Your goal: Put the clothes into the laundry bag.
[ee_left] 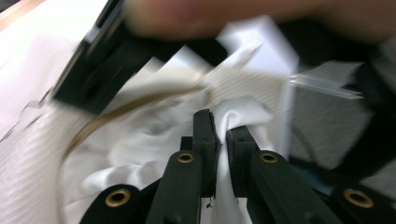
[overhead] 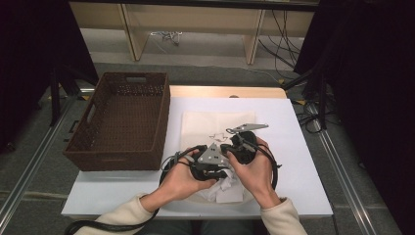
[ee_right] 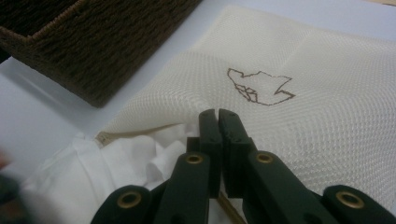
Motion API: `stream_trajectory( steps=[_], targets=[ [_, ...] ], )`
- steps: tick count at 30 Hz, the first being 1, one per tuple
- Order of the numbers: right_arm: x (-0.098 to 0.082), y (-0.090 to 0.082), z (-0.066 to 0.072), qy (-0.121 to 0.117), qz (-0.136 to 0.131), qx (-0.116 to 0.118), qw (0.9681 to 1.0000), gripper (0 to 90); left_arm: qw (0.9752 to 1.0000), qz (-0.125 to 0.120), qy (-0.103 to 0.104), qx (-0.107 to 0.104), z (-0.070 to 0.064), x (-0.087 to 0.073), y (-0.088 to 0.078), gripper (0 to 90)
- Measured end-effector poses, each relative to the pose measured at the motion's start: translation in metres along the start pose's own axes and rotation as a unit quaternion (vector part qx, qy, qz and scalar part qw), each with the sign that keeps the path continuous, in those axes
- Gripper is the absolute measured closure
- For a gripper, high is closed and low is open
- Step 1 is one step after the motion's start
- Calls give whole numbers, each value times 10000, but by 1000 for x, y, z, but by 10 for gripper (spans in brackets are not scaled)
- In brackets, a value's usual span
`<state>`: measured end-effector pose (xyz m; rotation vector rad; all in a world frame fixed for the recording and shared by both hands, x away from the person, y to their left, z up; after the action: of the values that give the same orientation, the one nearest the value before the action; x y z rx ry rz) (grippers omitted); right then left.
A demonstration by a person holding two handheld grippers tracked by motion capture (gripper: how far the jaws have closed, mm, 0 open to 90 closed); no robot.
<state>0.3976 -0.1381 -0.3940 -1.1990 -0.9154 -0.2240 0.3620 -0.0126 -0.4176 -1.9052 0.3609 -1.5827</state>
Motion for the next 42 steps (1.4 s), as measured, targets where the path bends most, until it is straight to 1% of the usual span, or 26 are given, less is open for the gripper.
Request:
stream_trajectory(
  steps=[2,3,4,5,6,7,8,10,11,12,15,18,22,23,24,26,27,29,30,31,32,34,35,37,38,42],
  targets=[
    [0,0,0,22,-16,1,10000,900,9998,81,-108,114,10,-9,5,844],
    [0,0,1,122,16,5,9999,900,9995,141,-123,235,16,-14,8,843],
    [0,0,0,81,25,-93,9999,900,9993,153,-201,285,21,-17,10,839],
    [-1,-1,0,136,61,-43,9999,900,9989,149,-290,327,25,-21,13,831],
    [0,1,-2,25,-15,-6,10000,900,9983,264,-259,441,29,-25,16,819],
    [0,0,-1,45,22,-50,10000,900,9980,306,-257,484,29,-28,19,808],
    [0,0,1,126,9,-33,9999,900,9979,361,-232,488,29,-31,22,793],
    [0,2,1,37,-14,-28,10000,900,9982,350,-192,448,28,-34,26,736],
    [0,2,-1,-49,13,-54,10000,900,9984,351,-175,407,26,-34,25,682],
    [-1,1,1,86,109,-34,9999,900,9989,328,-156,305,24,-33,25,622],
    [-2,0,2,149,138,-66,9998,900,9992,307,32,273,18,-34,16,448],
    [-1,-1,2,160,137,-52,9998,900,9994,254,73,202,15,-37,2,301],
    [-1,0,-1,-1,69,33,10000,900,9997,140,-16,189,10,-42,-16,226],
    [-1,0,-1,16,77,35,10000,900,9996,219,92,167,9,-44,-21,219],
    [-1,1,-1,31,26,23,10000,900,9991,261,281,164,9,-45,-27,212],
    [-1,1,0,107,90,-2,9999,900,9997,223,99,70,5,-50,-33,203],
    [-1,1,0,112,96,-5,9999,900,9996,243,127,86,4,-53,-35,200],
    [-1,1,1,108,96,-25,9999,900,9988,388,273,144,4,-59,-37,213],
    [0,2,-1,-60,12,-35,10000,900,9985,432,284,151,4,-62,-36,234],
    [0,2,-1,-56,9,-41,10000,900,9985,451,279,161,4,-65,-33,280],
    [-1,1,1,106,105,-37,9999,900,9983,479,260,198,4,-67,-31,317],
    [-1,0,0,74,106,-101,9999,900,9976,608,239,207,2,-72,-21,423],
    [-1,0,1,99,122,-79,9998,900,9975,640,212,186,1,-73,-17,467],
    [-1,2,0,-1,68,-34,10000,900,9969,745,182,192,3,-74,-6,543],
    [-1,2,1,102,118,-47,9999,900,9962,807,214,233,4,-74,-1,588],
    [-2,1,1,104,129,17,9999,900,9956,917,71,201,8,-73,11,715]
  ],
)
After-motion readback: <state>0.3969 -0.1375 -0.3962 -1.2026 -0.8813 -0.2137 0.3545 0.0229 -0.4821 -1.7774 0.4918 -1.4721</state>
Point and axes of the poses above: each handheld gripper's, and its own axes: y roughly forward along the jaws, x roughly out of its top, z roughly to its left, the point moved 3 cm from there along y, roughly forward along the jaws, and after that the axes turned 7 degrees about -x, right-handed, at the moved point
